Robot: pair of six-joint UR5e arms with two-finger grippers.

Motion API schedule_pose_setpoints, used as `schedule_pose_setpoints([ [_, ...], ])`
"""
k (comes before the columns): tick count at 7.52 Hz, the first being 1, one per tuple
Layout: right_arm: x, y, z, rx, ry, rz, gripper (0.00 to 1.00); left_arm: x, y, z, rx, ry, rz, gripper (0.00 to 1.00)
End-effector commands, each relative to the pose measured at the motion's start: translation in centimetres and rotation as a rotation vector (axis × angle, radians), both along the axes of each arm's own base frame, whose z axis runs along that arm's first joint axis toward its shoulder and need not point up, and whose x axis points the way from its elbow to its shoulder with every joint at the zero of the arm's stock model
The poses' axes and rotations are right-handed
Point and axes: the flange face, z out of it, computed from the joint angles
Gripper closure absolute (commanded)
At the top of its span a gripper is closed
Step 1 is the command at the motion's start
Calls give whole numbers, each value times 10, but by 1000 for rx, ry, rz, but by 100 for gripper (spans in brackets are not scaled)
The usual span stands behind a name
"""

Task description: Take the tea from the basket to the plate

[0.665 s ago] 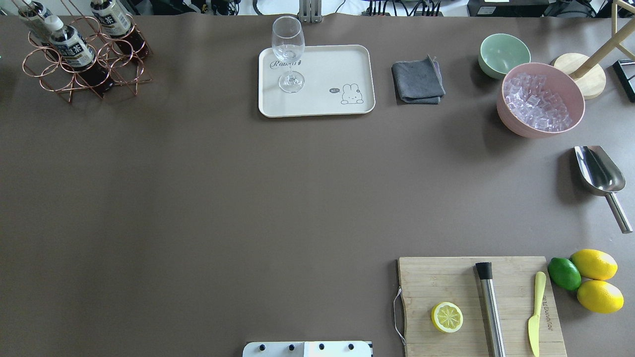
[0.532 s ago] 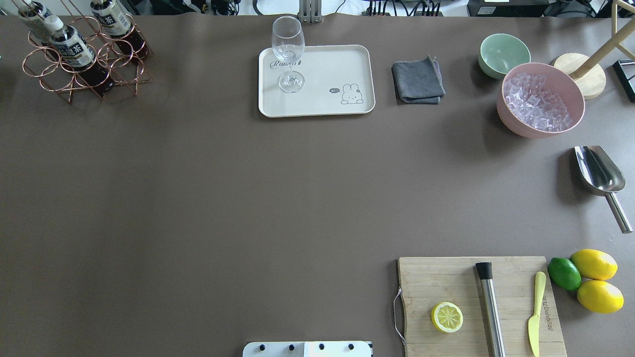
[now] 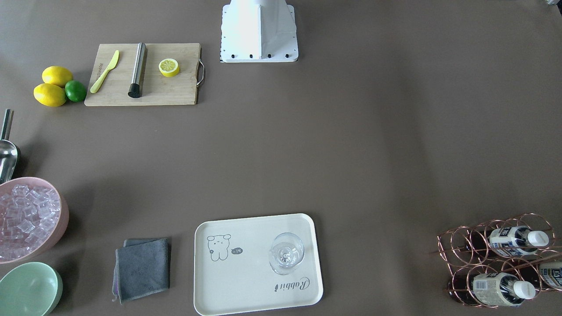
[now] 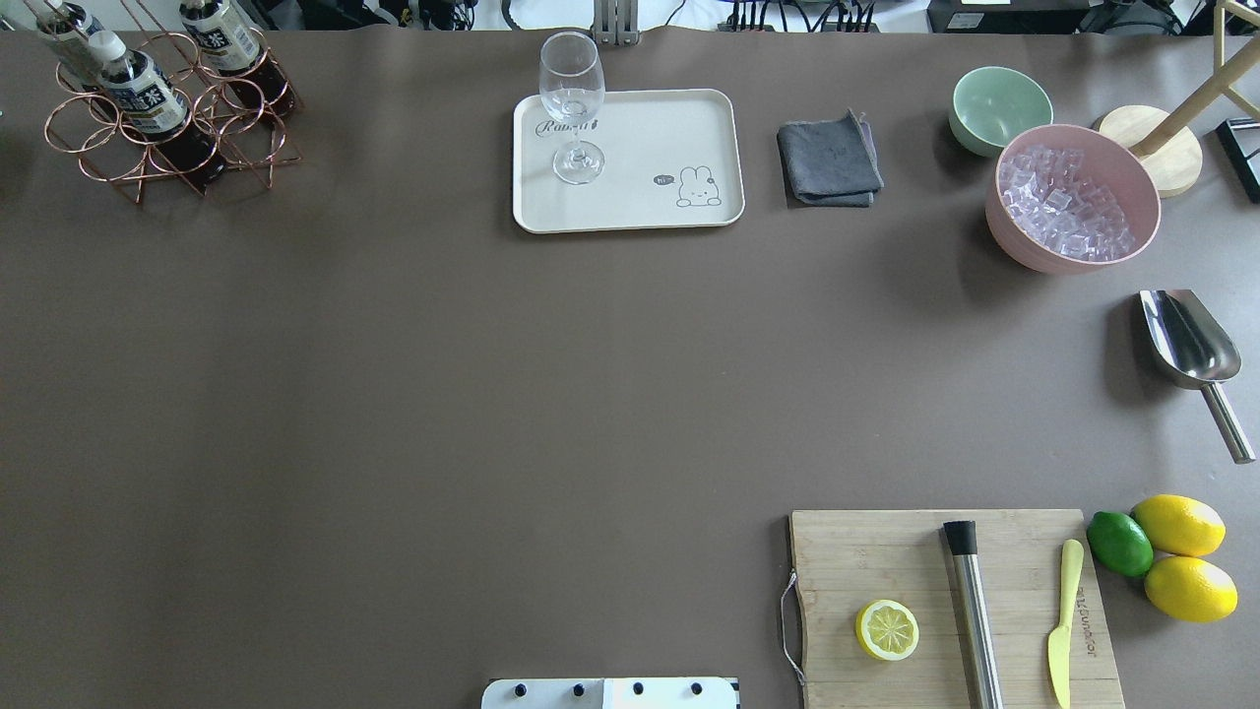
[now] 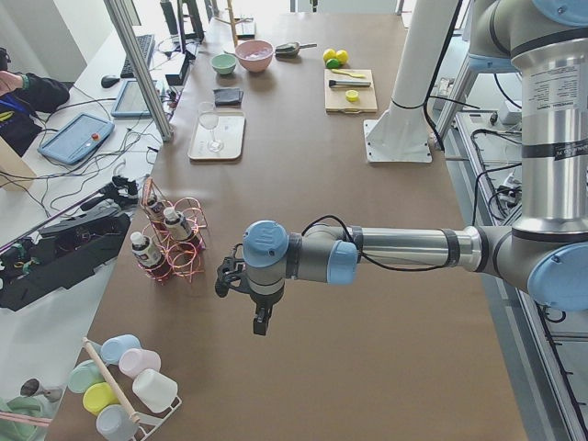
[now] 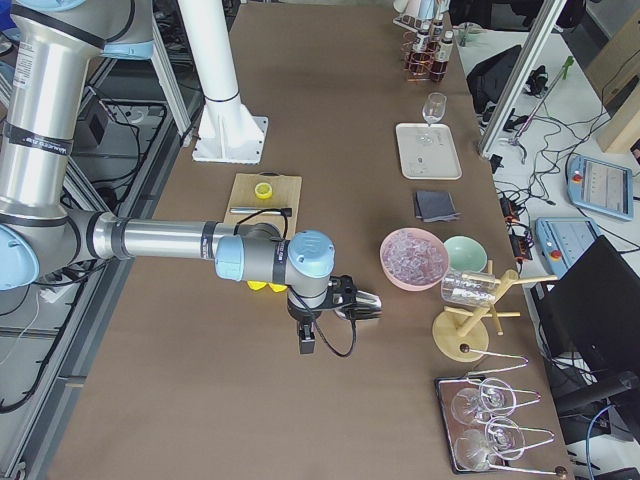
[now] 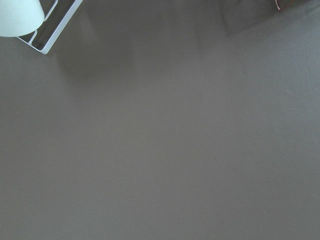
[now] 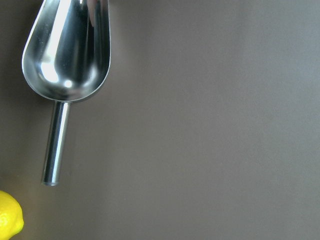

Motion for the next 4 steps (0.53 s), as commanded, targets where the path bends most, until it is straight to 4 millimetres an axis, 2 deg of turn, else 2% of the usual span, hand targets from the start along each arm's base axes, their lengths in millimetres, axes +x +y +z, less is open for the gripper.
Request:
schedule_pose_setpoints([
  [1,0,0,0,0,0,-1,1,-2,-24,-24,55,-7,-3,2],
  [2,0,-1,-1,4,0,-2,1,-3,-30,-35,79,-7,-4,2],
  [4,0,0,-1,2,0,-2,1,-3,-29,-45,141,-15,23,2],
])
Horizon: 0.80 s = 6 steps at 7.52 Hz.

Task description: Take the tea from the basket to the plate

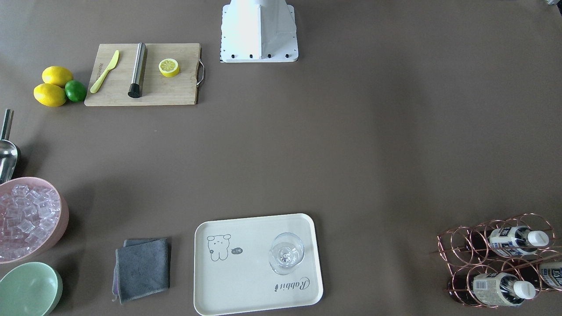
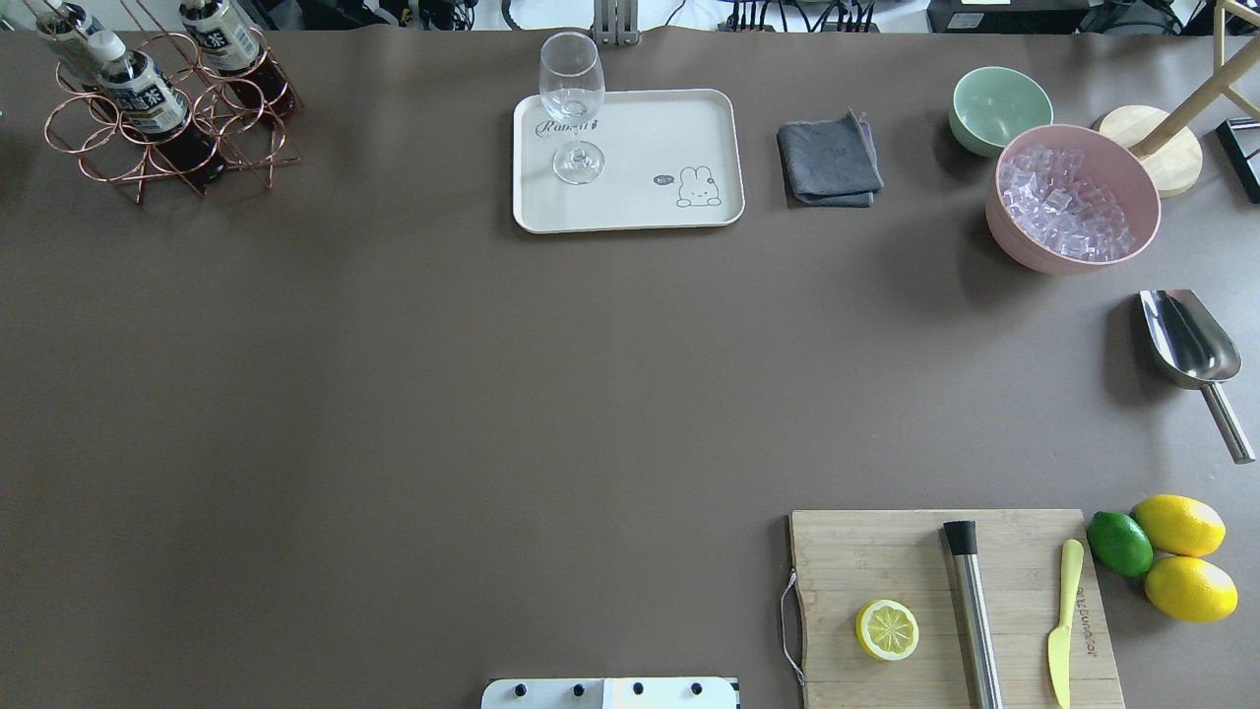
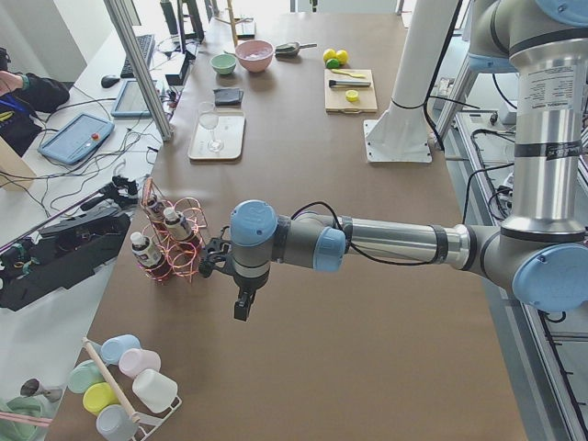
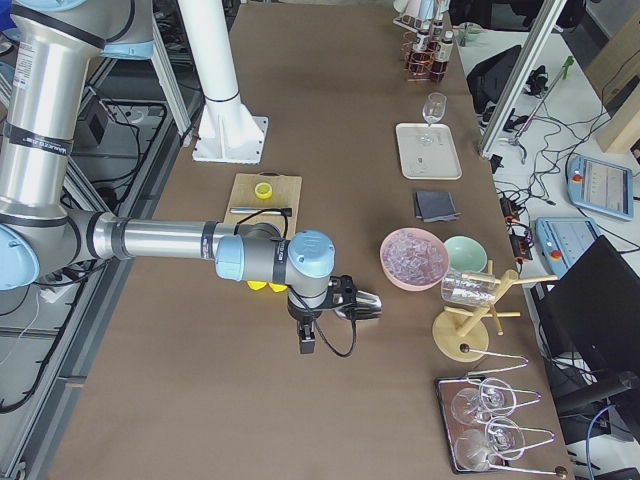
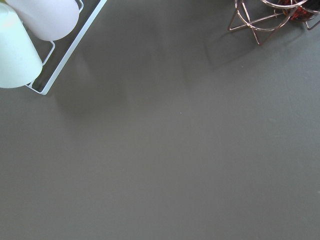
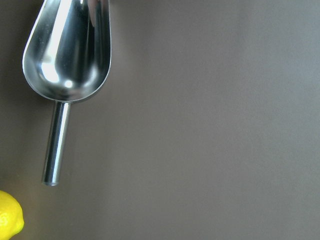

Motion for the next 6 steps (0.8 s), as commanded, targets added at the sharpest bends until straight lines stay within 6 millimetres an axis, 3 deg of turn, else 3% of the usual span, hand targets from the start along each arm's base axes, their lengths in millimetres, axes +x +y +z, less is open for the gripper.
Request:
schedule_pose_setpoints([
  [1,-1,0,0,0,0,-2,1,2,-10,-20,159,-24,76,2],
  [4,-2,-1,-1,1,0,-6,1,3,-72,-97,445,-83,225,2],
  [5,-4,-1,-1,1,0,-11,1,3,-99,-110,510,-102,275,2],
  [6,-4,-1,-1,1,0,-11,1,1,-140,-131,577,-134,320,2],
])
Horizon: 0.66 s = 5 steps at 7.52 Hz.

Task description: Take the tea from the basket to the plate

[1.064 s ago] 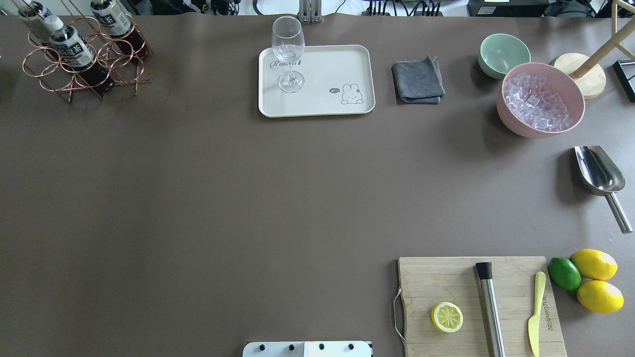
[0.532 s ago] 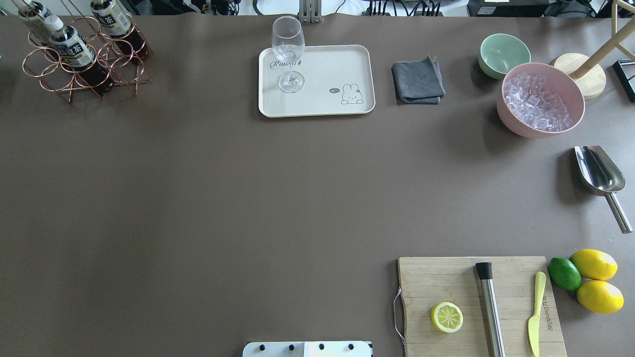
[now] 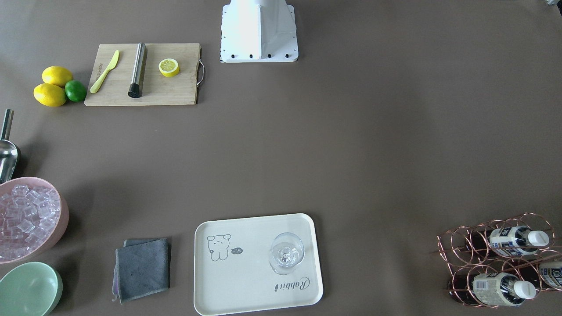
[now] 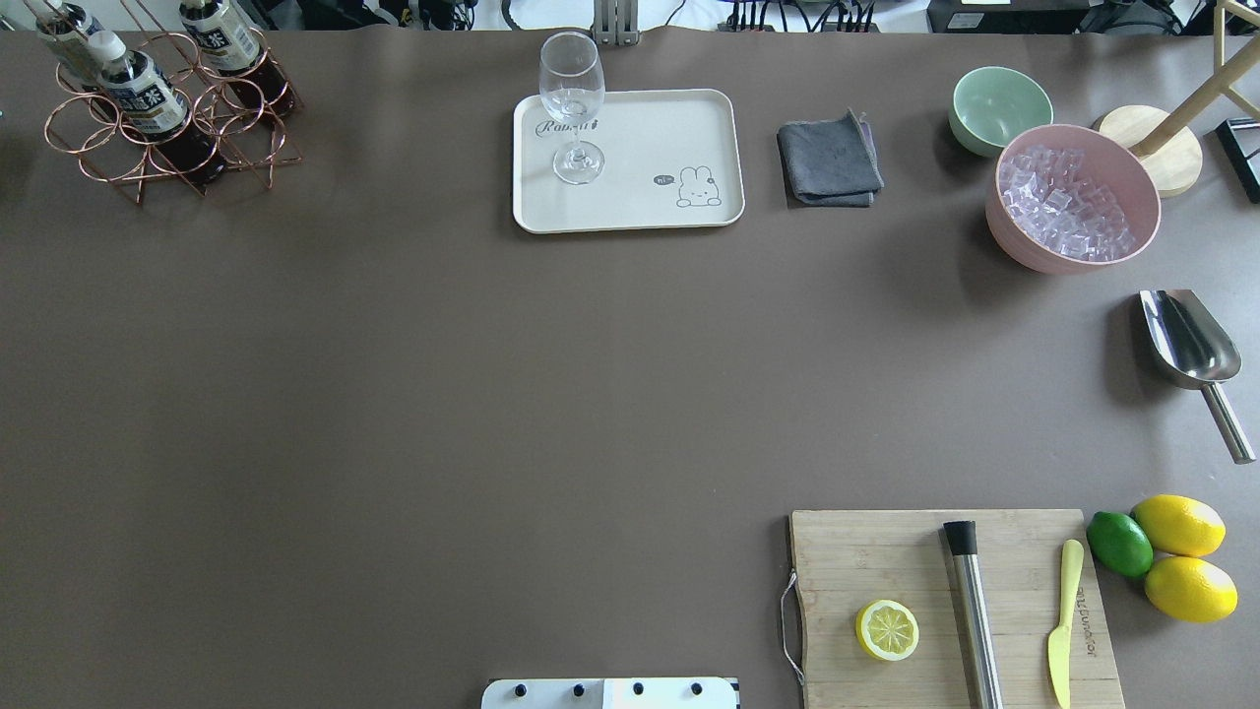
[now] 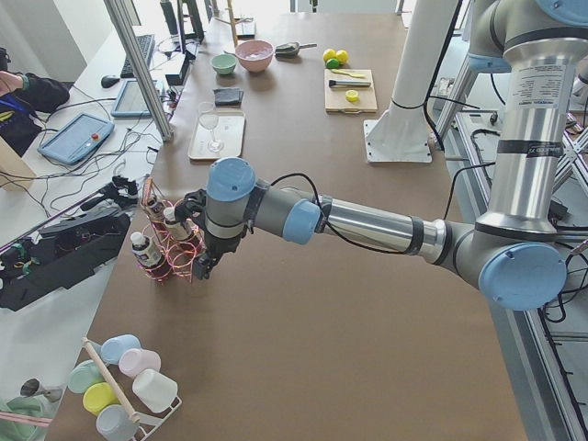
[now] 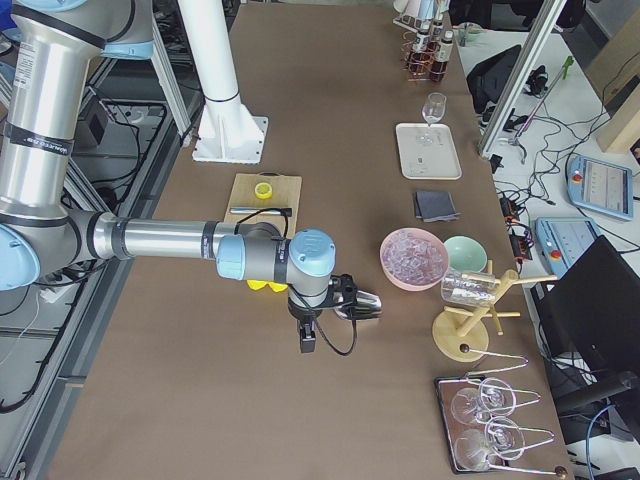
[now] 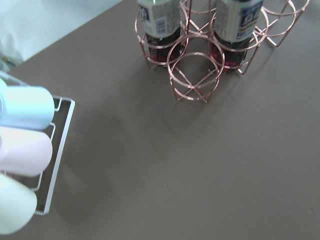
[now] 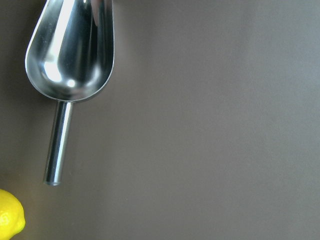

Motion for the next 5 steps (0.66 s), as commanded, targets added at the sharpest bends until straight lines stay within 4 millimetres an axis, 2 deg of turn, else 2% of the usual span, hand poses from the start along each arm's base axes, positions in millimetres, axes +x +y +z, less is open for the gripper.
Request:
schedule_pose_setpoints([
  [1,-1,0,0,0,0,-3,1,-2,-92,-47,145,-75,88,2],
  [2,-2,0,0,1,0,-7,1,4,-116,-57,146,-74,101,2],
  [3,-6,-1,-1,1,0,-16,1,20,-129,-61,134,-73,122,2],
  [5,-6,-1,0,1,0,-17,1,19,-150,-101,110,-109,121,2],
])
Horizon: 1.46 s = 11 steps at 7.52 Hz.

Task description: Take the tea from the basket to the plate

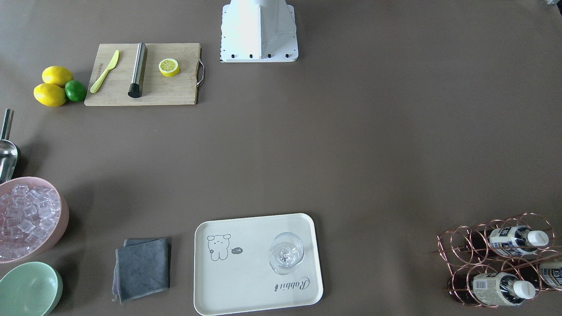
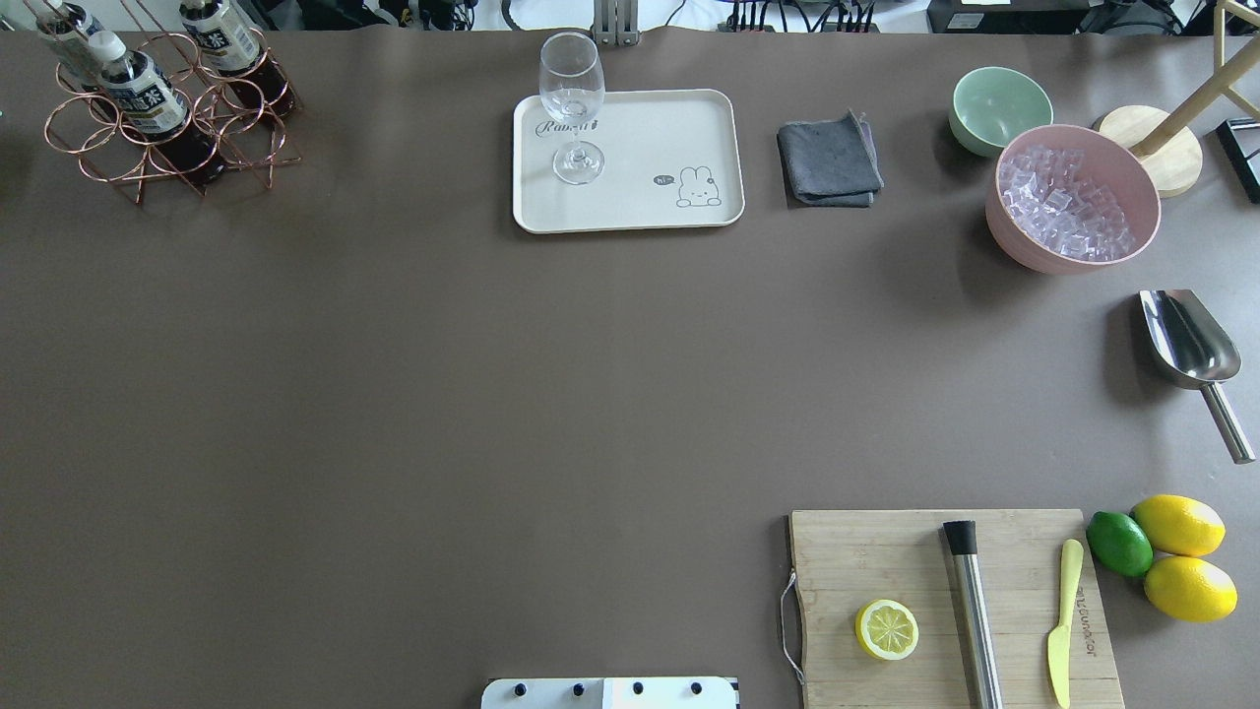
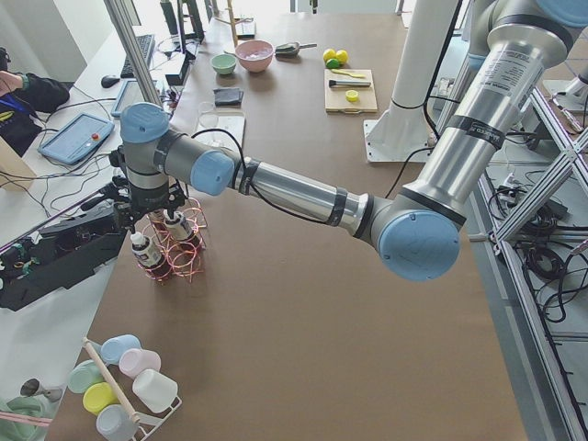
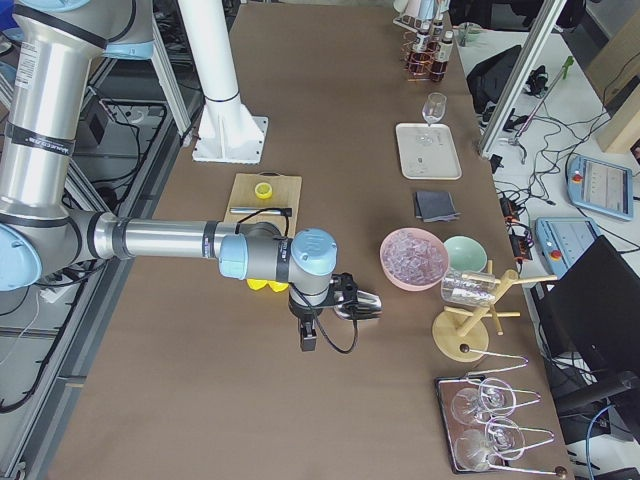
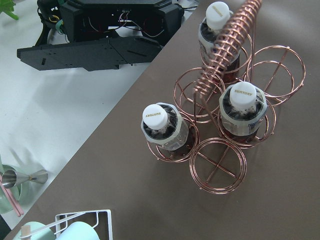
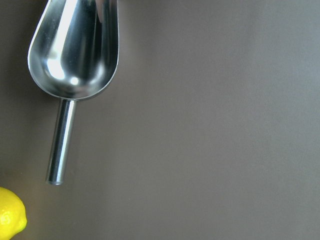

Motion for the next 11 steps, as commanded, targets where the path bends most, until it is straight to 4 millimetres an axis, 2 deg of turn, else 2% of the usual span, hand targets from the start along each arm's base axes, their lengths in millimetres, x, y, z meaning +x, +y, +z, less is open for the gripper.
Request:
schedule_pose_setpoints([
  [1,-1,-1,0,2,0,-2,1,4,-28,-60,-55,-26,7,2],
  [2,0,-1,0,1,1,-1,1,1,-34,-74,-112,-27,3,2],
  [4,0,-1,0,1,2,-1,1,9,-41,-97,-157,-25,10,2],
  [5,0,-1,-1,4,1,-2,1,35,-49,-104,-177,-30,45,2],
  [6,0,-1,-1,4,1,-2,1,37,-65,-117,-151,-34,85,2],
  [8,0,-1,-1,4,1,-2,1,39,-73,-121,-23,-74,235,2],
  [10,0,-1,0,2,1,-2,1,66,-78,-119,36,-94,338,2],
  [11,0,-1,0,2,1,-2,1,83,-88,-103,32,-97,359,2],
])
